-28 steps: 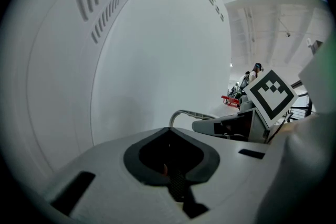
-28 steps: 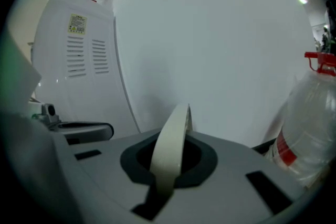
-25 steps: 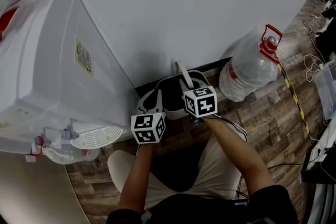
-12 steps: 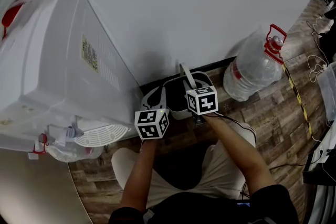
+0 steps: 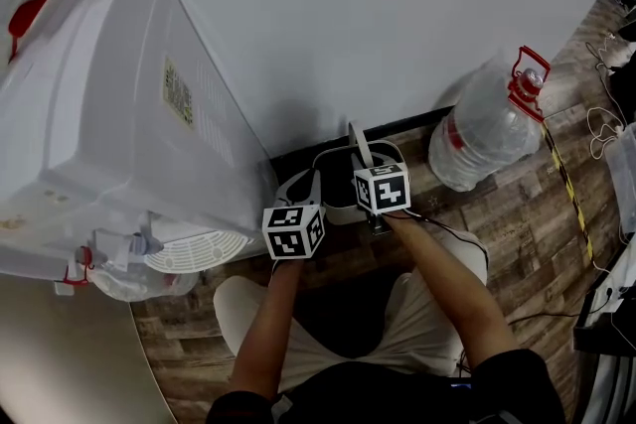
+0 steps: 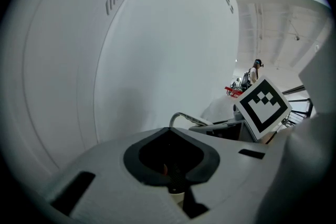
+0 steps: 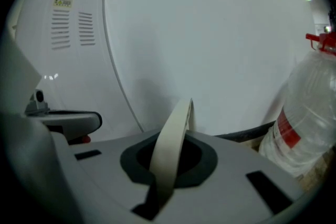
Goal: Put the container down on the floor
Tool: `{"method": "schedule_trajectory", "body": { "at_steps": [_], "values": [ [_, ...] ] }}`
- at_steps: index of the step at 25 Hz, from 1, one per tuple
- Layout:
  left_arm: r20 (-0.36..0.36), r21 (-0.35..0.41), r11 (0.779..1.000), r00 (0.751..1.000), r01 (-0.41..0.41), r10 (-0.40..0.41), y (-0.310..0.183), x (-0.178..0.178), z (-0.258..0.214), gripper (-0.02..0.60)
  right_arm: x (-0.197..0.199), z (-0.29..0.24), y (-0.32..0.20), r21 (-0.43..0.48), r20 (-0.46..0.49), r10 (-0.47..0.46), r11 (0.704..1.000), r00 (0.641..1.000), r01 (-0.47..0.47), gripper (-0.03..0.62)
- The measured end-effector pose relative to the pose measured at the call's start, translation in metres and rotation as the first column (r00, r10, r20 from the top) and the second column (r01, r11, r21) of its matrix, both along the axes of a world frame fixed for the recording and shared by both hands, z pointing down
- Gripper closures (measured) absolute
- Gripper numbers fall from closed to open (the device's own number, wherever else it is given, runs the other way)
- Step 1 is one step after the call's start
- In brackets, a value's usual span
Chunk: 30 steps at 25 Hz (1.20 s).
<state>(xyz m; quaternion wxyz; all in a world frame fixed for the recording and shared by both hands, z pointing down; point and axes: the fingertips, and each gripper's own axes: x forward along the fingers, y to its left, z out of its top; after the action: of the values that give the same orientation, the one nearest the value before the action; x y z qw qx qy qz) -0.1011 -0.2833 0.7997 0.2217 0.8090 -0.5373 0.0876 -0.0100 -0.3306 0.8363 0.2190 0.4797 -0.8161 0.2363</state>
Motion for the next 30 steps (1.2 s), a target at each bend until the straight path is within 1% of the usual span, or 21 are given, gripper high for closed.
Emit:
{"method": "schedule_trajectory", "body": {
  "at_steps": [6,13,17,22,26,30],
  "values": [
    [-0.001,-0.032,0.999,1.0,-0.003,0.003,0.004,0.002,0.012,0.565,-0.003,0.011,0.002,0.021,-0.102,-0.049,0.998,0.994,0.051,0.565],
    [0.016,-0.05,0.999,1.0,-0.014,0.015,0.005,0.006,0.018,0.565,0.002,0.022,-0.01,-0.01,-0.081,-0.002,1.0,0.997,0.001,0.565],
    [0.013,-0.077,0.997,1.0,-0.009,0.01,0.005,0.004,0.026,0.565,0.0,0.029,-0.009,-0.023,-0.096,-0.017,1.0,0.995,0.015,0.565],
    [0.003,-0.092,0.996,1.0,0.0,0.0,0.008,0.002,0.032,0.565,-0.004,0.031,-0.006,-0.044,-0.075,-0.021,0.999,0.997,0.017,0.565],
    [-0.009,-0.105,0.994,1.0,-0.006,0.005,0.013,0.005,0.035,0.565,-0.008,0.032,-0.002,-0.045,-0.108,-0.027,0.999,0.994,0.022,0.565],
    [-0.007,-0.108,0.994,1.0,-0.025,0.024,0.016,0.008,0.037,0.565,-0.012,0.036,0.008,-0.029,-0.166,-0.064,0.998,0.984,0.061,0.565]
  ]
}}
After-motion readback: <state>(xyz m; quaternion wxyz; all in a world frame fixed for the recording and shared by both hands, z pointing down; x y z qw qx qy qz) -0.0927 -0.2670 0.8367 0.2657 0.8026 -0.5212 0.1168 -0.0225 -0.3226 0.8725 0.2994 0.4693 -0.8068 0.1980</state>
